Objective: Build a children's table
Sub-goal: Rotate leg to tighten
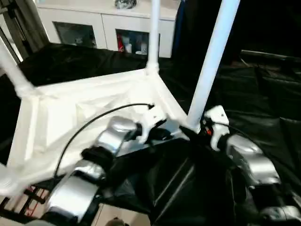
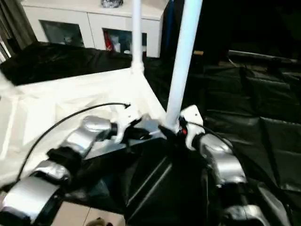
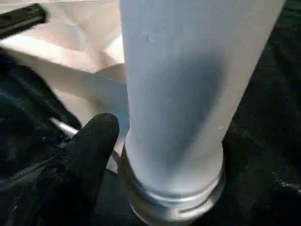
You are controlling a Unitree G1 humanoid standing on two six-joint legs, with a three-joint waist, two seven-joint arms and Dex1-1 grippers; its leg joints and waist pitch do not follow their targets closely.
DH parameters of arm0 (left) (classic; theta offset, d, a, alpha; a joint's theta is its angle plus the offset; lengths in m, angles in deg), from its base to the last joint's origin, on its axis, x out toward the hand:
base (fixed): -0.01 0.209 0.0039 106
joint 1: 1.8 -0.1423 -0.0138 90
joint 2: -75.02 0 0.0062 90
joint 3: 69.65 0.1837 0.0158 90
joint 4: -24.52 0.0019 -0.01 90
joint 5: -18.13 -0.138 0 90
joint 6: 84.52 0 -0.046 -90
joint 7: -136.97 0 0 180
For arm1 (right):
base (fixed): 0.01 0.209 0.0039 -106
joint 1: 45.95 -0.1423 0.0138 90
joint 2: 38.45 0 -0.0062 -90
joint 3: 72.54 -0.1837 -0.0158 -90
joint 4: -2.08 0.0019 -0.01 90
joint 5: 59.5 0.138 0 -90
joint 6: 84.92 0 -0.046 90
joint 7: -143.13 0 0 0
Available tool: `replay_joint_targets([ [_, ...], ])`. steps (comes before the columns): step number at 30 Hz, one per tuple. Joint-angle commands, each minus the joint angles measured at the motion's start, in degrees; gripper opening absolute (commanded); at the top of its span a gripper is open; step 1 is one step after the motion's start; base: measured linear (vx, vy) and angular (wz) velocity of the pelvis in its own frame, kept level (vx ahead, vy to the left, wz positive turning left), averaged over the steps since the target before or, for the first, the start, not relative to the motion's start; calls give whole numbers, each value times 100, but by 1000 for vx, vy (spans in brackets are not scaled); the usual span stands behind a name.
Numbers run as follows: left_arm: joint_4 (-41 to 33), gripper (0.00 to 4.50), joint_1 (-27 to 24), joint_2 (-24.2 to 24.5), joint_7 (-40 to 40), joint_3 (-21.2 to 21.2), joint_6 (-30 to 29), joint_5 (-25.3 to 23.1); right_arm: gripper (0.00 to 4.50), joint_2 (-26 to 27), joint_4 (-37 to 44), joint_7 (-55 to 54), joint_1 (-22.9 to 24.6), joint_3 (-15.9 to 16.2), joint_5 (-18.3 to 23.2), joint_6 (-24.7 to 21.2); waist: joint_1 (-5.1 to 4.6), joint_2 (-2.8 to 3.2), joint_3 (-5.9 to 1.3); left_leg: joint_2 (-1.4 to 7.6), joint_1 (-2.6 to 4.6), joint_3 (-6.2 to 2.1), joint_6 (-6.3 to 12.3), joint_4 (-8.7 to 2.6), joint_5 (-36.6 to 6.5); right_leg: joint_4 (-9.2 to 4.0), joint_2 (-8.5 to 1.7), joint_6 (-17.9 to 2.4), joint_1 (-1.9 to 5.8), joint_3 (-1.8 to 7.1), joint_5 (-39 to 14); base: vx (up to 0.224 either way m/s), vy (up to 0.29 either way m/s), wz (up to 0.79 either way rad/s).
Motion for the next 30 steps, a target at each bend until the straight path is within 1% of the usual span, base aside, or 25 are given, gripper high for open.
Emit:
replay_joint_targets([
  [1,-585,0,-43,-134,630,102,268,512,364,-60,411,836,46,516,384,-202,9,-85,-354,153,44,-37,268,-403,-1404,-527,-365,-926,331,277,-1863,0,0,0],
  [2,-649,0,-89,-73,758,120,275,530,364,-182,512,1032,85,538,450,-271,11,-86,-355,152,34,-27,293,-395,-1405,-518,-359,-951,333,282,-1812,0,0,0],
  [3,-725,0,-151,14,942,138,276,545,364,-365,662,1335,153,583,524,-334,31,-86,-347,169,47,-23,319,-393,-1421,-516,-350,-985,326,286,-1745,0,0,0],
  [4,-725,0,-151,14,942,138,276,545,364,-365,662,1335,153,583,524,-334,34,-79,-352,169,31,-16,343,-386,-1404,-498,-354,-1012,320,292,-1685,0,0,0],
  [5,-805,0,-222,108,1129,146,292,549,364,-577,817,1676,234,648,573,-415,39,-88,-352,169,38,-8,340,-384,-1411,-505,-355,-1023,298,288,-1705,0,0,0],
  [6,-805,0,-222,108,1129,146,292,549,364,-577,817,1676,234,648,573,-415,56,-86,-361,171,37,-16,329,-382,-1377,-495,-362,-1022,316,283,-1692,0,0,0],
  [7,-890,0,-285,176,1269,152,258,571,364,-720,885,1885,286,692,570,-449,75,-87,-357,177,35,-15,331,-381,-1347,-490,-360,-1029,304,283,-1677,0,0,0],
  [8,-953,0,-326,225,1359,163,229,587,364,-775,876,1972,300,702,538,-434,86,-86,-360,178,25,-20,319,-382,-1338,-482,-365,-1027,315,284,-1674,0,0,0],
  [11,-1077,0,-397,306,1504,180,174,605,364,-831,850,2059,310,694,506,-411,92,-81,-361,179,29,-19,293,-380,-1369,-488,-374,-1018,294,285,-1720,0,0,0],
  [12,-1088,0,-403,312,1513,181,169,606,342,-833,849,2062,310,693,507,-412,92,-79,-357,177,28,-19,289,-382,-1372,-490,-370,-1017,290,286,-1731,0,0,0],
  [15,-1258,0,-485,413,1667,195,71,615,329,-913,899,2105,302,719,585,-494,105,-81,-359,180,37,-22,254,-389,-1383,-489,-373,-992,288,287,-1785,0,0,0],
  [16,-1269,0,-493,429,1697,199,62,609,305,-924,911,2120,304,726,588,-508,108,-82,-356,176,34,-21,255,-389,-1387,-492,-369,-986,288,287,-1797,0,0,0],
  [17,-1288,0,-503,442,1717,203,50,606,305,-932,922,2142,306,726,587,-522,109,-83,-357,173,35,-18,256,-387,-1379,-497,-368,-971,288,286,-1811,0,0,0],
  [19,-1292,0,-500,463,1740,205,43,595,291,-929,935,2169,303,735,588,-553,108,-92,-359,168,30,-17,249,-385,-1352,-497,-367,-956,288,285,-1812,0,0,0],
  [20,-1308,0,-505,468,1748,203,32,591,275,-925,938,2181,302,736,582,-559,111,-95,-360,166,25,-17,255,-381,-1327,-491,-369,-951,291,287,-1794,0,0,0],
  [21,-1337,0,-514,470,1751,197,12,582,267,-908,945,2185,317,754,568,-564,112,-90,-362,168,29,-16,258,-379,-1313,-492,-368,-952,288,285,-1788,0,0,0],
  [23,-1344,0,-515,462,1736,189,1,579,264,-872,943,2137,334,750,560,-548,111,-89,-361,173,30,-19,252,-383,-1316,-488,-369,-958,286,285,-1775,0,0,0],
  [24,-1347,0,-514,456,1724,183,-6,577,262,-847,942,2100,345,746,556,-537,106,-105,-360,169,26,-17,250,-383,-1324,-489,-366,-951,288,282,-1792,0,0,0],
  [26,-1230,0,-461,373,1442,151,27,507,261,-575,883,1673,372,585,610,-571,108,-96,-359,168,32,-18,242,-385,-1327,-495,-372,-938,278,286,-1827,0,0,0],
  [28,-1141,0,-412,315,1258,121,14,472,261,-447,816,1432,361,520,601,-606,90,-102,-357,160,18,-28,197,-394,-1337,-493,-368,-910,286,280,-1856,0,0,0],
  [29,-1024,0,-338,237,1051,77,-7,440,260,-307,692,1118,324,463,540,-633,77,-95,-360,160,26,-29,171,-397,-1349,-495,-369,-905,278,282,-1875,0,0,0],
  [30,-956,0,-293,190,933,52,-25,424,260,-221,610,919,298,428,495,-646,47,-95,-345,148,25,-26,134,-405,-1389,-510,-356,-891,268,280,-1931,0,0,0],
])
